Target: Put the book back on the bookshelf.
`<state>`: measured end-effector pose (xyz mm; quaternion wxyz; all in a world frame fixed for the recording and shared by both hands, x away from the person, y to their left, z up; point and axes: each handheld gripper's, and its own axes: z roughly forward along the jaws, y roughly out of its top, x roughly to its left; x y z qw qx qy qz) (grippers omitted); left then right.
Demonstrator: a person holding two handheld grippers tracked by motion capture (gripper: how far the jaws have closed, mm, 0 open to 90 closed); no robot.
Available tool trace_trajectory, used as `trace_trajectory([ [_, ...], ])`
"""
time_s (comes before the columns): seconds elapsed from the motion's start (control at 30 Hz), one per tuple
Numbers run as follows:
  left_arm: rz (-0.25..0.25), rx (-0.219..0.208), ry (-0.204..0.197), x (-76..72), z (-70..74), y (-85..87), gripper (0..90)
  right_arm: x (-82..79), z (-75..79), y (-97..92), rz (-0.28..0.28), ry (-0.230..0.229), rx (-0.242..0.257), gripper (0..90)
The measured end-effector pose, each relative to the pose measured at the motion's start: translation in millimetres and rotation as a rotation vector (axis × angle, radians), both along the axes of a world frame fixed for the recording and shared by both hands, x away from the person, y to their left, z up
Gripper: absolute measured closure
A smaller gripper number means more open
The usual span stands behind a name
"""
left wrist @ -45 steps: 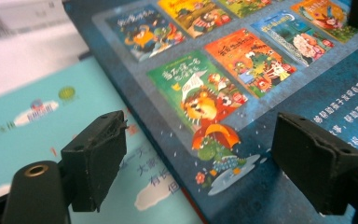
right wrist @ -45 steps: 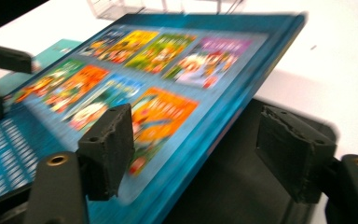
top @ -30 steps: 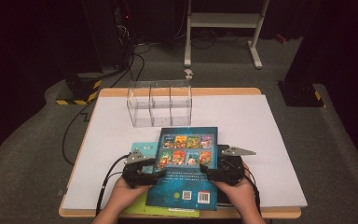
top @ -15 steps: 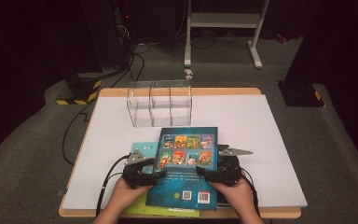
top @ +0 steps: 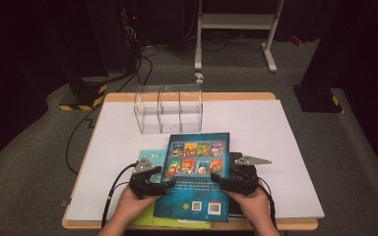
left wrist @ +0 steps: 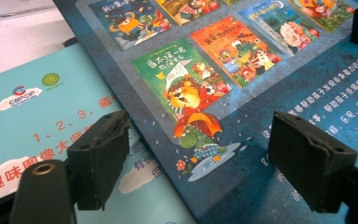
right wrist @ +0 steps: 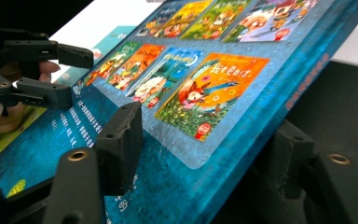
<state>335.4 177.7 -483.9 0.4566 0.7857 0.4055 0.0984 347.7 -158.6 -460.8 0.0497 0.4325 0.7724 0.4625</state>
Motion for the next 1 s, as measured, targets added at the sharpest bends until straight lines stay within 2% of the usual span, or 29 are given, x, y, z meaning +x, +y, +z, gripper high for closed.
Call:
trace_trajectory([
  [0.2, 0.014, -0.037, 0.036, 4.0, -2.8, 4.0, 14.6, -5.1, 6.7, 2.1, -0.011, -0.059, -0.019, 39.1],
  [0.33, 0.021, -0.061, 0.053, 5.0, -3.3, 5.5, 14.4, -7.7, 9.5, 3.3, -0.008, -0.097, -0.029, 39.3],
  [0.37, 0.024, -0.069, 0.058, 5.3, -3.3, 5.9, 14.5, -9.4, 11.5, 4.2, -0.005, -0.124, -0.031, 39.4],
  [0.4, 0.025, -0.075, 0.061, 5.5, -3.4, 6.4, 14.5, -9.4, 11.5, 4.2, -0.005, -0.124, -0.031, 39.4],
  [0.43, 0.023, -0.079, 0.063, 5.8, -3.6, 7.0, 14.3, -11.2, 13.4, 4.7, -0.001, -0.146, -0.033, 39.6],
  [0.53, 0.023, -0.1, 0.074, 6.4, -4.0, 8.5, 14.3, -12.4, 14.5, 4.8, 0.004, -0.164, -0.031, 39.8],
  [0.8, 0.022, -0.118, 0.085, 7.3, -4.2, 10.0, 13.9, -15.3, 17.2, 5.5, 0.012, -0.203, -0.032, 40.1],
  [1.0, 0.016, -0.15, 0.099, 9.8, -5.2, 11.8, 11.3, -20.2, 22.1, 5.9, 0.023, -0.251, -0.036, 41.0],
])
